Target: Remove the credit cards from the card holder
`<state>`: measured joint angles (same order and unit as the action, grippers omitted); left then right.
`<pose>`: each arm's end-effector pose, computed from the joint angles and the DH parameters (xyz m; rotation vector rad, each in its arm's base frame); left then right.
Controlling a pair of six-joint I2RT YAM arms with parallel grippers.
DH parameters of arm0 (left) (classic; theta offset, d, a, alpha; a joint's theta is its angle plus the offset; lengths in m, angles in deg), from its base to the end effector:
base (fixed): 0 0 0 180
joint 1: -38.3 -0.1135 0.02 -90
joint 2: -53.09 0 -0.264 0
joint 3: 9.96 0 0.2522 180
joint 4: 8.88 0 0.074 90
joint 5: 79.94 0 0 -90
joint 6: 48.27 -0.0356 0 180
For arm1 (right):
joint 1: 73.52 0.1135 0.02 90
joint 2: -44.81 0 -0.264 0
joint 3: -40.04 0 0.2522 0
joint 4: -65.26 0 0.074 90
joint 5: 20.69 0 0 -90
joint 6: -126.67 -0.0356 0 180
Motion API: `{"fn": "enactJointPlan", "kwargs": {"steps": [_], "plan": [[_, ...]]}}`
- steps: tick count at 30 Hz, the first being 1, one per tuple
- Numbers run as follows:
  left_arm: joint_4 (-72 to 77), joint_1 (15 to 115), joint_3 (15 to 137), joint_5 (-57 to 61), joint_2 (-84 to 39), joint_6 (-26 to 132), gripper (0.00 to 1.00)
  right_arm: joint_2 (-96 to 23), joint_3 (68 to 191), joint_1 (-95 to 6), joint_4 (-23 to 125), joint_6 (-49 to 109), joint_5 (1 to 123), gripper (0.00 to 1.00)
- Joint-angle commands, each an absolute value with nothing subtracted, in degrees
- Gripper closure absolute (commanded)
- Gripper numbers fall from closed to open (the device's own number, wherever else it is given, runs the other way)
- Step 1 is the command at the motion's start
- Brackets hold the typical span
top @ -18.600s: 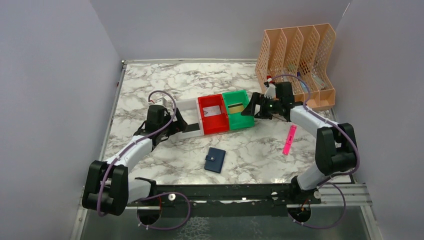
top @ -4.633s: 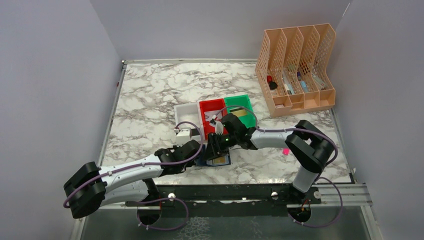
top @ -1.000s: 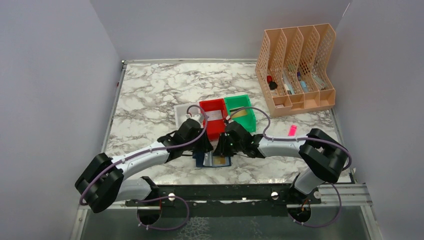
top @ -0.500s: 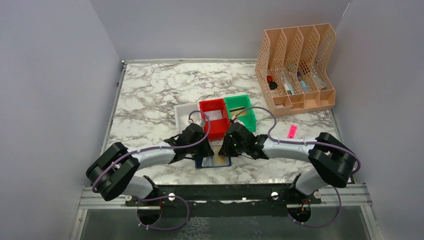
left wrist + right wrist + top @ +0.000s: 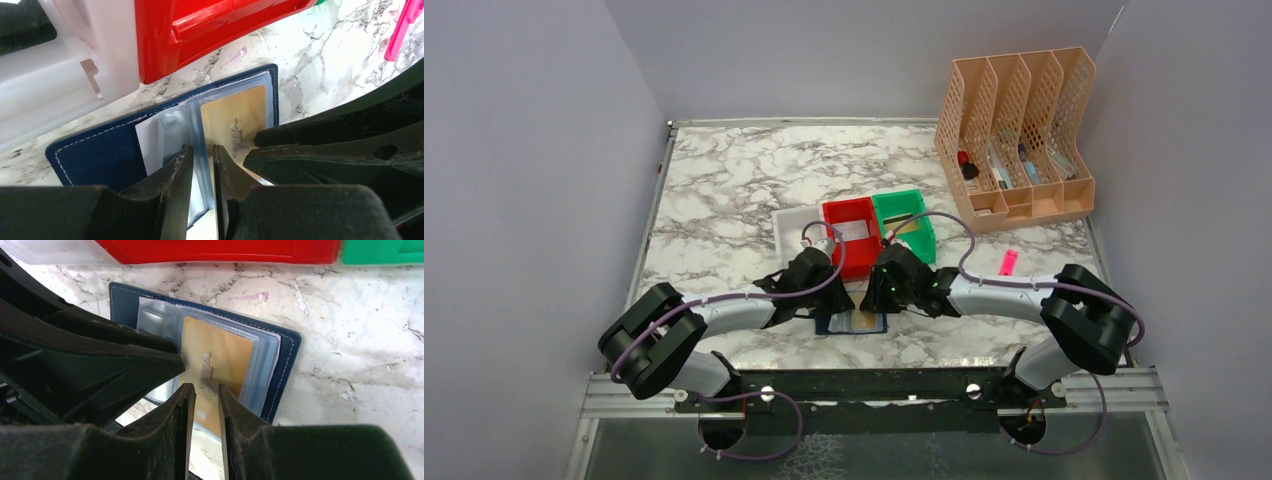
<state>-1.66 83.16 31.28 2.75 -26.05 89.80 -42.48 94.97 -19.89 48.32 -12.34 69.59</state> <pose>0.1715 -0.1770 0.1404 -0.0042 2.5524 -0.8762 0.1733 0.2350 0.1591 -0.1022 2.5923 0.7472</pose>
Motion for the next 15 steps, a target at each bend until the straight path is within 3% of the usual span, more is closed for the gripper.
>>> {"fn": "enactJointPlan", "kwargs": {"steps": [1,15], "plan": [[0.7,83.5,28.9,4.0,-28.6,89.4,0.75,-41.7,93.1,-20.0,39.9,-9.9,70.7,0.69],[0.3,83.4,28.2,4.2,-28.2,89.4,0.77,-39.1,91.7,-20.0,40.5,-9.8,69.7,0.68]]}}
